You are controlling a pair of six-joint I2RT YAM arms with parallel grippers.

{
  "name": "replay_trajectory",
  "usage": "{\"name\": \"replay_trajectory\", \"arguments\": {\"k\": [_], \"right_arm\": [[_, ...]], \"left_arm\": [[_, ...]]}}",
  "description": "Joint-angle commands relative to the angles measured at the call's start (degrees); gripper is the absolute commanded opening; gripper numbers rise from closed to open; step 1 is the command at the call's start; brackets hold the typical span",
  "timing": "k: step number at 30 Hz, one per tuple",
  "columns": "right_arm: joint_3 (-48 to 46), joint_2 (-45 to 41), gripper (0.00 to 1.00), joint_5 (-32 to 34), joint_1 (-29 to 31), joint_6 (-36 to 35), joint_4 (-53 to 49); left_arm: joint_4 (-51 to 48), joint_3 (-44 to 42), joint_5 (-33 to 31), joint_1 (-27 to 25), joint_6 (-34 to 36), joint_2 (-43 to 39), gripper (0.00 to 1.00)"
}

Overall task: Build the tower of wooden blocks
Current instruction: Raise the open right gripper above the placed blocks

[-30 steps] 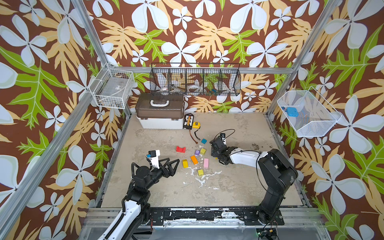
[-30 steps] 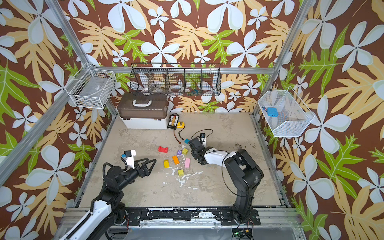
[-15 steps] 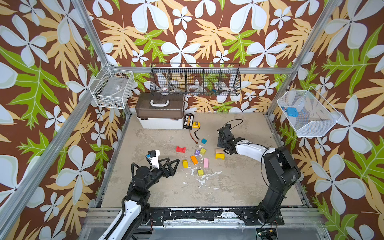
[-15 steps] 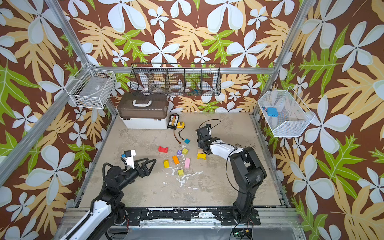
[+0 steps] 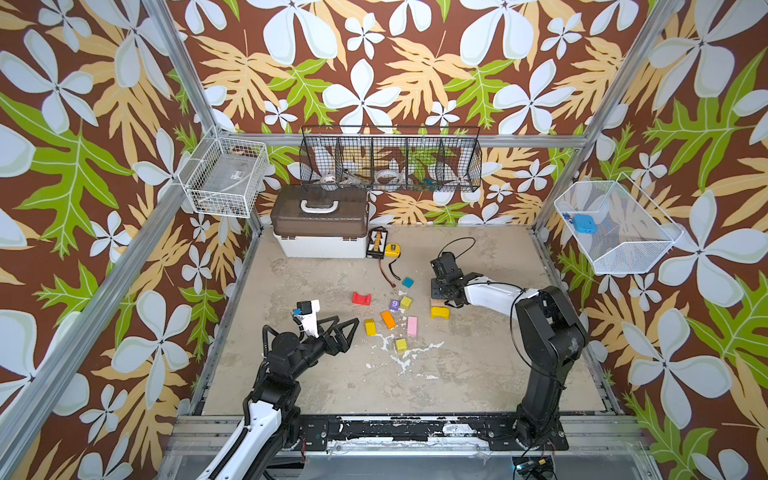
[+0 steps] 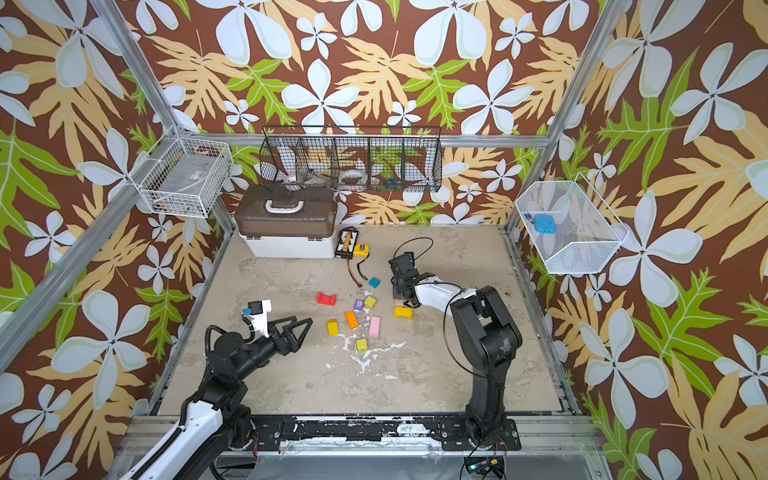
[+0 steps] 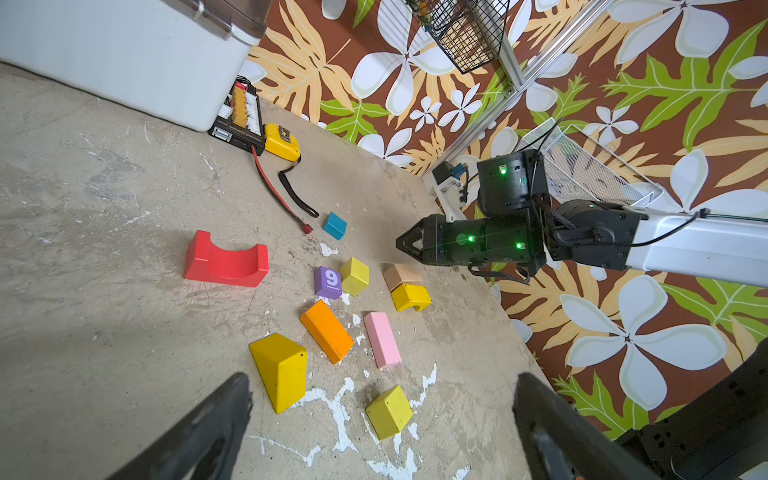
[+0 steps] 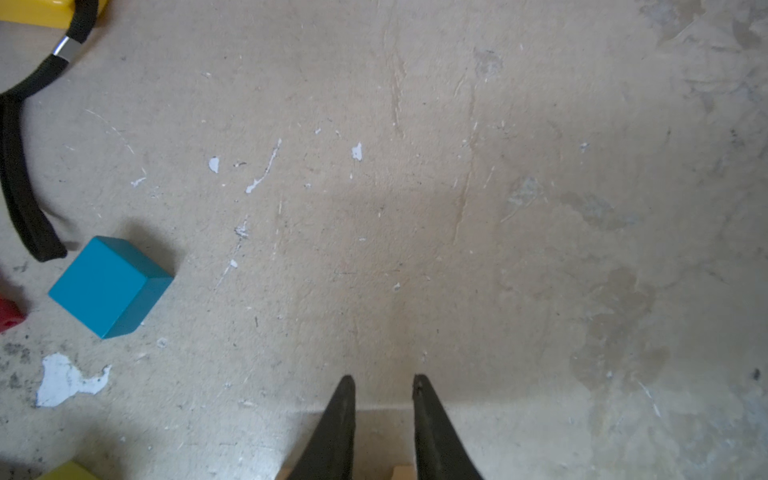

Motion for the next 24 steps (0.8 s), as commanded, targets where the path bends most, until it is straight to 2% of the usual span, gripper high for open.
{"name": "replay_trajectory", "arguments": {"k": [1,24], "right_arm": [[0.05,0.36,0.26,0.05,-0.07,-0.26,-0.04],[-2.41,-0.99,0.24,0.22,-0.07,1.48,0.65]], "left_arm": [[0.35,0.4,-0.08,0.01,0.61,0.0,1.0],[0.29,0.57,-0.17,-0.04,0.55,0.03,1.0]]}}
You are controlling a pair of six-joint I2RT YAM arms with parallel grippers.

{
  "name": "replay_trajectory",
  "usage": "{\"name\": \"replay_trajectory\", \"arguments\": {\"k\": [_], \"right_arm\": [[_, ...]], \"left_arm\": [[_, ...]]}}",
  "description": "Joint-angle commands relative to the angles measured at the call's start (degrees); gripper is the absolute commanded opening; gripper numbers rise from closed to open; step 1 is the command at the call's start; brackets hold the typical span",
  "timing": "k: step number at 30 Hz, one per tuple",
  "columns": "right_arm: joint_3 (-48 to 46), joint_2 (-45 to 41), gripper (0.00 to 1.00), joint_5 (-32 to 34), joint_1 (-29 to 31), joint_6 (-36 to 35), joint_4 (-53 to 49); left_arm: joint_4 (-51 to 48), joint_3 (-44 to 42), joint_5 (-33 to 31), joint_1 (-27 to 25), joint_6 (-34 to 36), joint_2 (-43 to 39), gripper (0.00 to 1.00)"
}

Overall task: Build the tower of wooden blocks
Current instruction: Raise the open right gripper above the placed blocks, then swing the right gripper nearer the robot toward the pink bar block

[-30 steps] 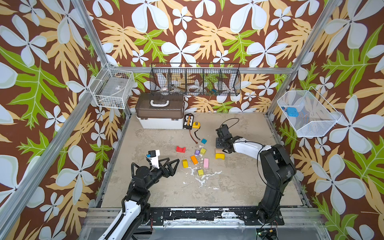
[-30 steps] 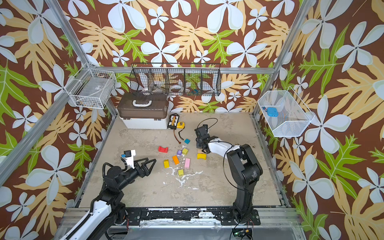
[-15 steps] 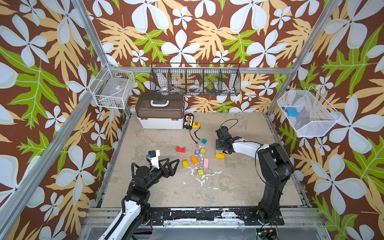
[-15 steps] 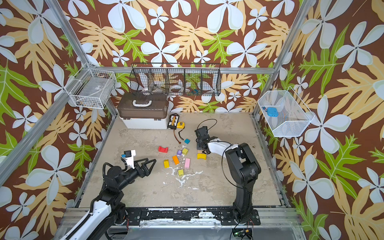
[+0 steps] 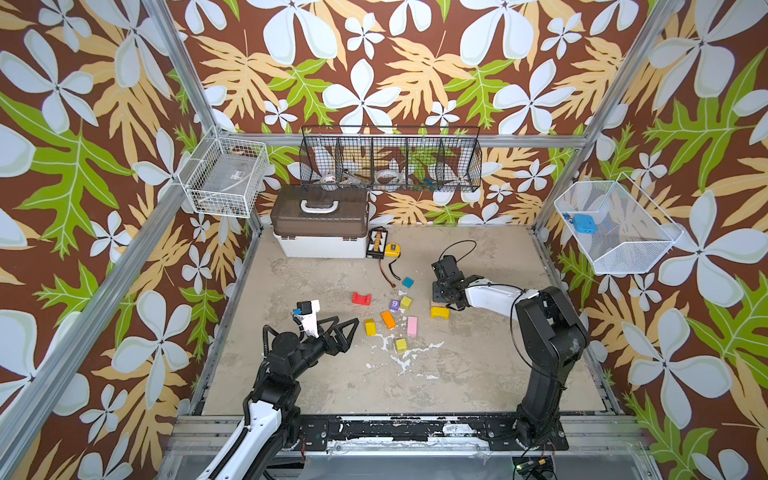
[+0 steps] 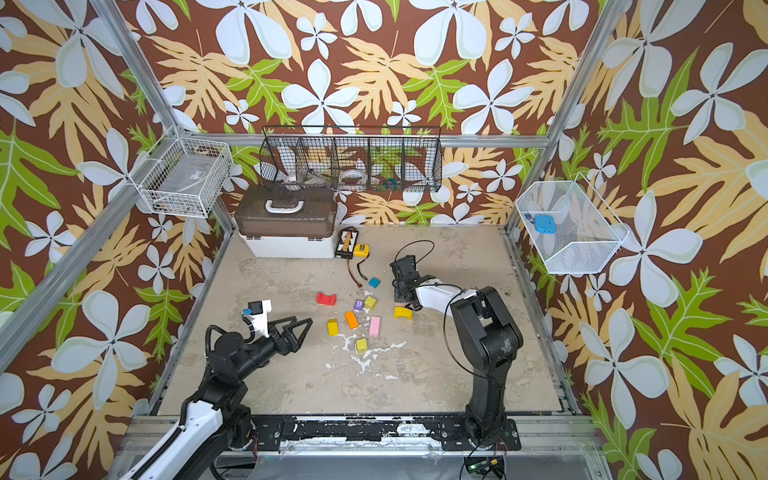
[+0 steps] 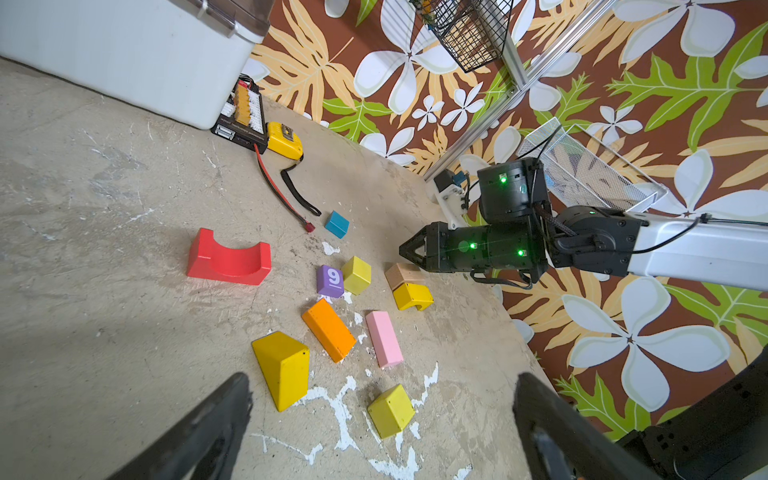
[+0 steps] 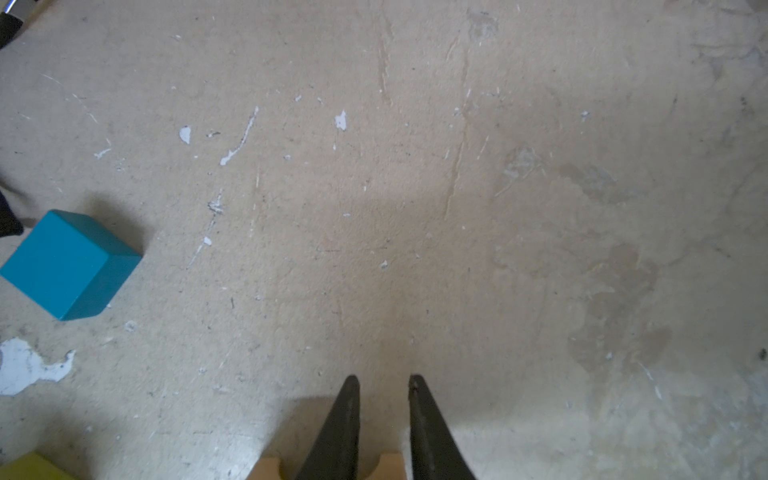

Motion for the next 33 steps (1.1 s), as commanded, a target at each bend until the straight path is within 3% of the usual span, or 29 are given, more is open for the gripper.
{"name": "replay_trajectory", "arguments": {"k": [1,33], "right_arm": [[-0.44,-0.55,0.24,0.3,0.02,1.08,0.58],[-4.35,-3.07,0.22,-1.82,0.06,3.09,2.86]], "left_arm": [[0.44,0.57,0.0,0.02,0.59,-0.08,1.0],[0.33,0.66,-0.09,0.02,0.59,-0.12,1.0]]}}
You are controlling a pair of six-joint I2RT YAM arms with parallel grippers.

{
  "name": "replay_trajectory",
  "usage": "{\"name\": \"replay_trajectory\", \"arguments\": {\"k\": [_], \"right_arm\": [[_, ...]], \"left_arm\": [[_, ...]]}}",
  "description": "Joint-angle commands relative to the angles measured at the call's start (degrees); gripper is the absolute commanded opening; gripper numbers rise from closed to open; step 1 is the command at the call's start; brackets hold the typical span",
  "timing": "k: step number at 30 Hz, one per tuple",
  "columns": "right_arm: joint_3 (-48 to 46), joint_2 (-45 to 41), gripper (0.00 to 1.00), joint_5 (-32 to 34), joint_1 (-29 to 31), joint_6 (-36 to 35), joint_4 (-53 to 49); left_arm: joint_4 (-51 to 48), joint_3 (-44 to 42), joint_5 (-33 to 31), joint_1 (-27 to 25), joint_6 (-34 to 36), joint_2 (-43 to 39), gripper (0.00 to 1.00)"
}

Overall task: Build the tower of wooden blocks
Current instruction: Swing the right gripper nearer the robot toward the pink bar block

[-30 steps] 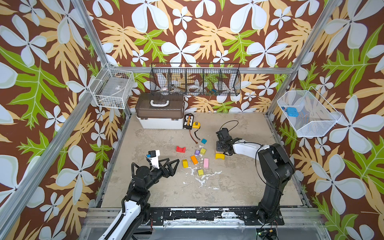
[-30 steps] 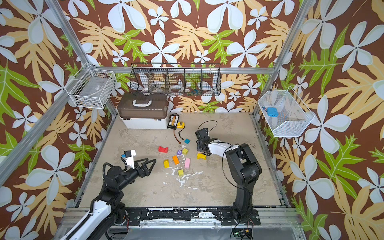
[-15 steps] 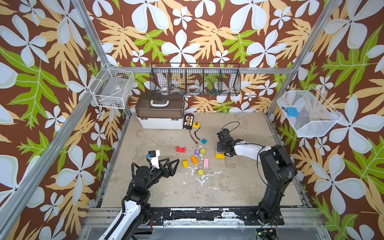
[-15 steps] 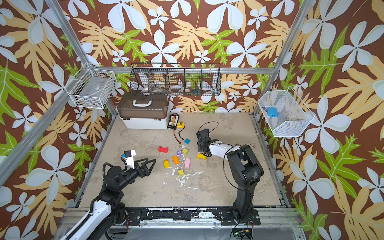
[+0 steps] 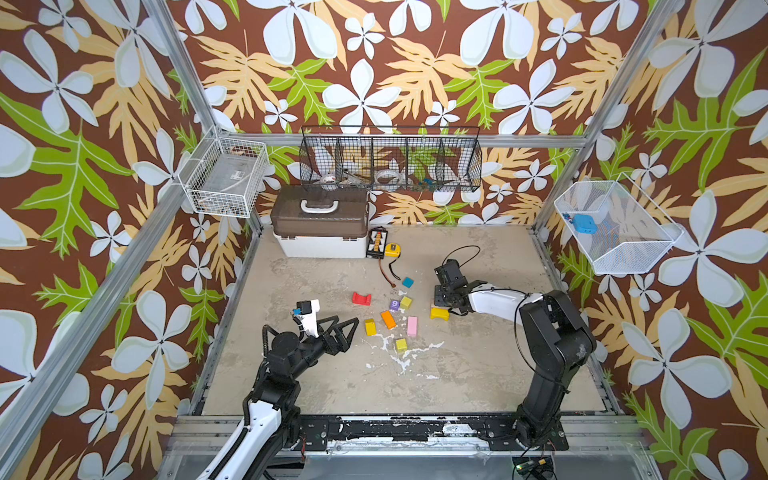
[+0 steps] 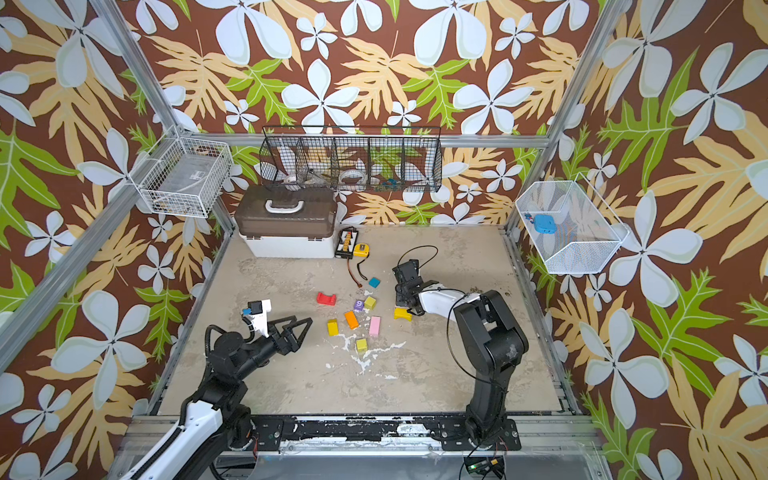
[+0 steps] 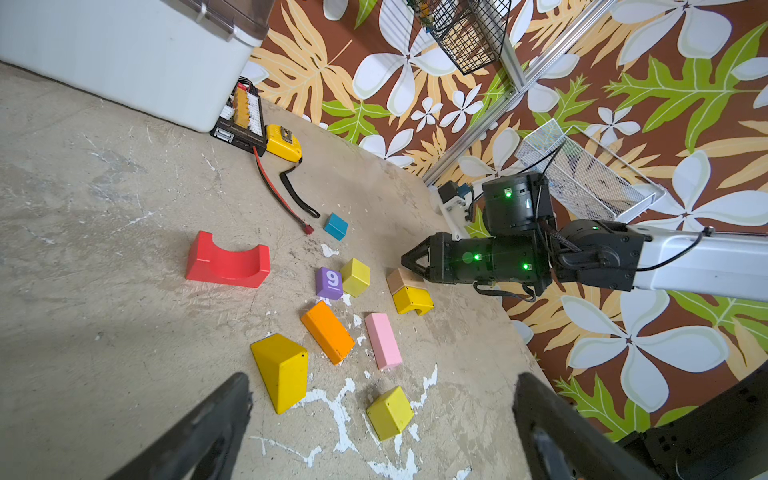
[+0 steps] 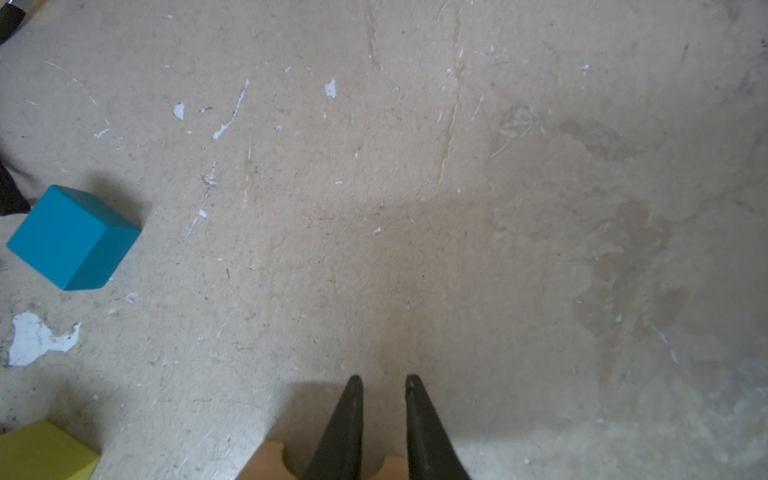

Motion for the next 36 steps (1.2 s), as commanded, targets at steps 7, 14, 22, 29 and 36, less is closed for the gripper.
{"name": "replay_trajectory", "arguments": {"k": [7,14,22,29,36], "right_arm": [[1.36,-2.14,0.33,1.15,0.06,0.23,-1.11],[-1.68,-12.53,0.45,1.88,0.69,0.87,-2.54],[-4.27,-26.0,0.58,-1.37,6.62,0.44,-5.94],[0.22,-31.11,0.72,-21.72,8.46,0.48,-3.95],[0.08,-18.57,0.7,-14.26,8.78,-5.19,0.81]], "left_arm": [[0.14,0.44,-0.33,-0.02,0.78,-0.08,1.0],[-1.83,0.64,-4.02,0.02,1.14,0.86,1.0],[1.69,-0.67,-17.38,0.01,-13.97,5.03,1.0],[-0.41,6.12,-21.84,-0.05,-15.23,12.63,1.0],[7.54,1.07,-19.32,-0.04,-8.81,10.3,1.0]]}}
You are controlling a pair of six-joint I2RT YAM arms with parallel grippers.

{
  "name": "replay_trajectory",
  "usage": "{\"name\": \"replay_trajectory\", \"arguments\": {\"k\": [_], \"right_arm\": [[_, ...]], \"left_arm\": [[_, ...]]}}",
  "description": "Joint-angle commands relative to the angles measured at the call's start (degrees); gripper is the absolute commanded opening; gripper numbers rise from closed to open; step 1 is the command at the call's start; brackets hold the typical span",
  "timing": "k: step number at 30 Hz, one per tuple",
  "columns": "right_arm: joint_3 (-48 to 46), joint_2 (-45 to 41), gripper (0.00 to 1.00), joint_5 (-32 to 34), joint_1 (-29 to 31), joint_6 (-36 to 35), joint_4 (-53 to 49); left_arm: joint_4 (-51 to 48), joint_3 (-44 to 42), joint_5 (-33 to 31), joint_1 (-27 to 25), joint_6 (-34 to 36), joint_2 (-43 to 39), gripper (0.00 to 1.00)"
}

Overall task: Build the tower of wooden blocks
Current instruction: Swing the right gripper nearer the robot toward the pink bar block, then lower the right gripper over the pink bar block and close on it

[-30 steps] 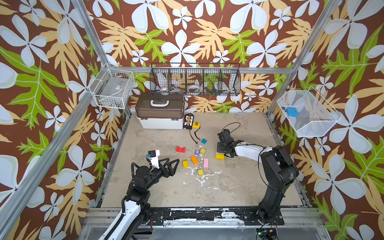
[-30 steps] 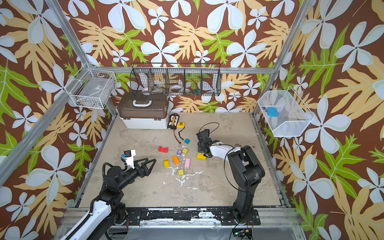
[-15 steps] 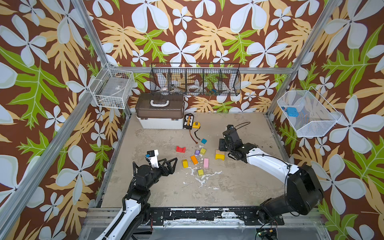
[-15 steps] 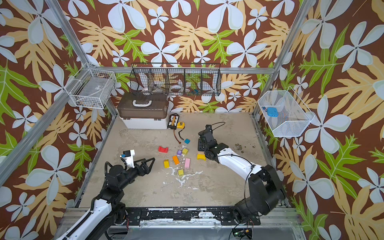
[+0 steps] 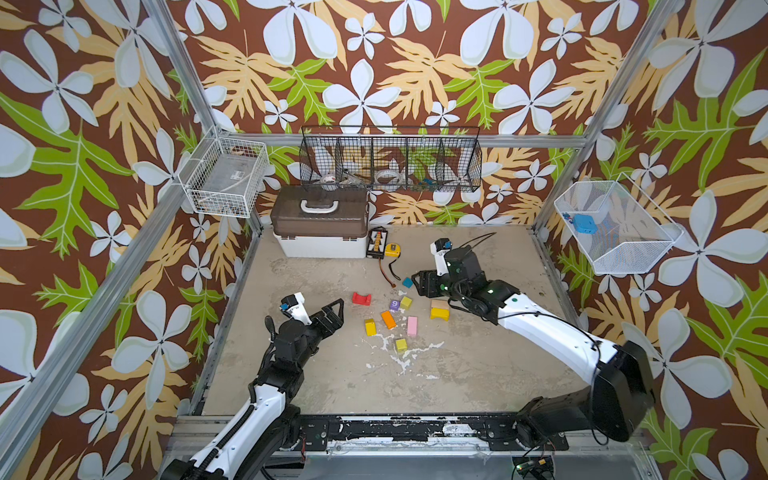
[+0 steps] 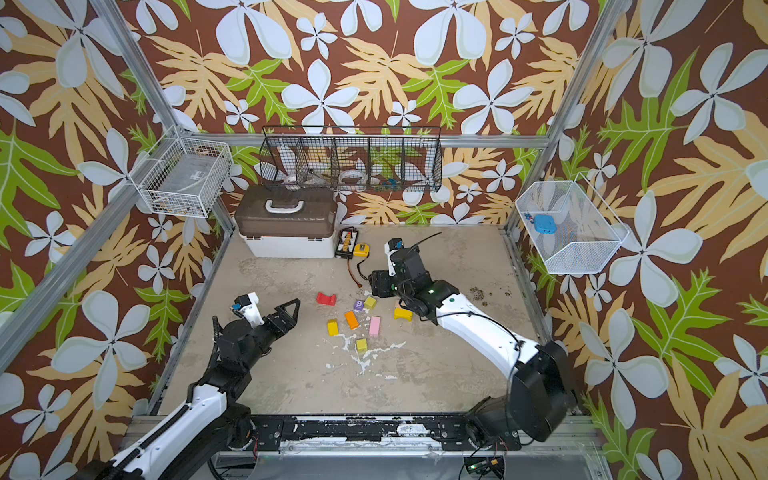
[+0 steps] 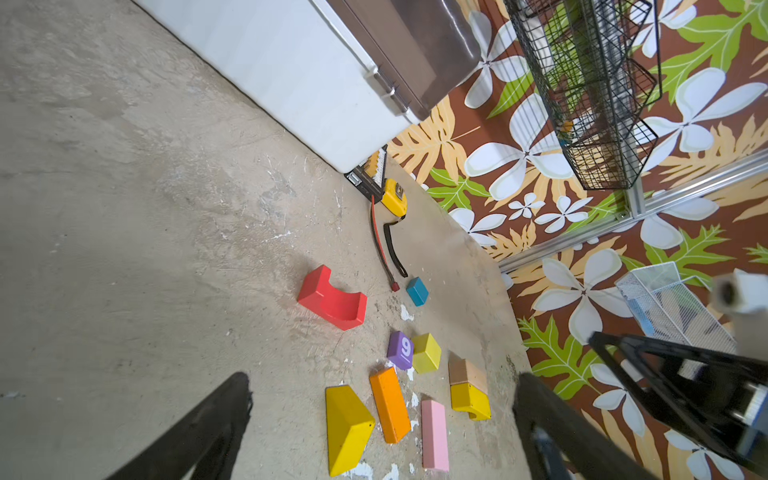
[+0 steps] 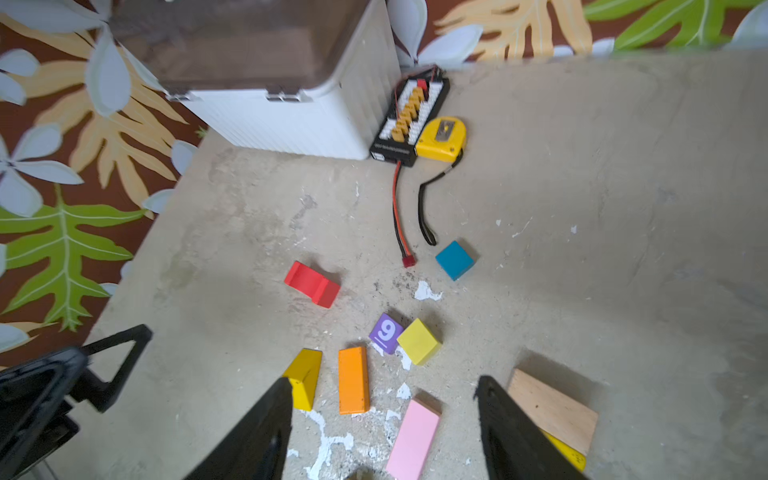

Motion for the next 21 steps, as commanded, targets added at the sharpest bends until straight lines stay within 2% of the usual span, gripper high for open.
{"name": "replay_trajectory", "arguments": {"k": [1,4,8,12,21], "right_arm": [[-2.0,4.08,0.71,0.85,0.25,-2.78,3.37],[-0.03,7.87,0.67,3.96,0.39,-2.65,-0.46],[-1.4,8.06,0.67,3.6,0.39,-1.34,0.78],[-1.81,8.88,0.61,4.66,0.92,2.05,-0.57],[-4.02,7.16,0.6,11.01,3.15,6.24,1.83]], "left_arm": [[6.96,-2.29,0.61,-0.06,2.63,-0.41,1.0],[9.65,-1.93,2.2,0.01,3.26,1.57,1.0],[11.34,-0.83,3.07,-0.04,3.31,5.43,1.0],[10.4,0.91,2.74,-0.05,4.18,8.11,1.0],[10.22,1.8,3.16,-0.03,3.85,10.17,1.0]]}}
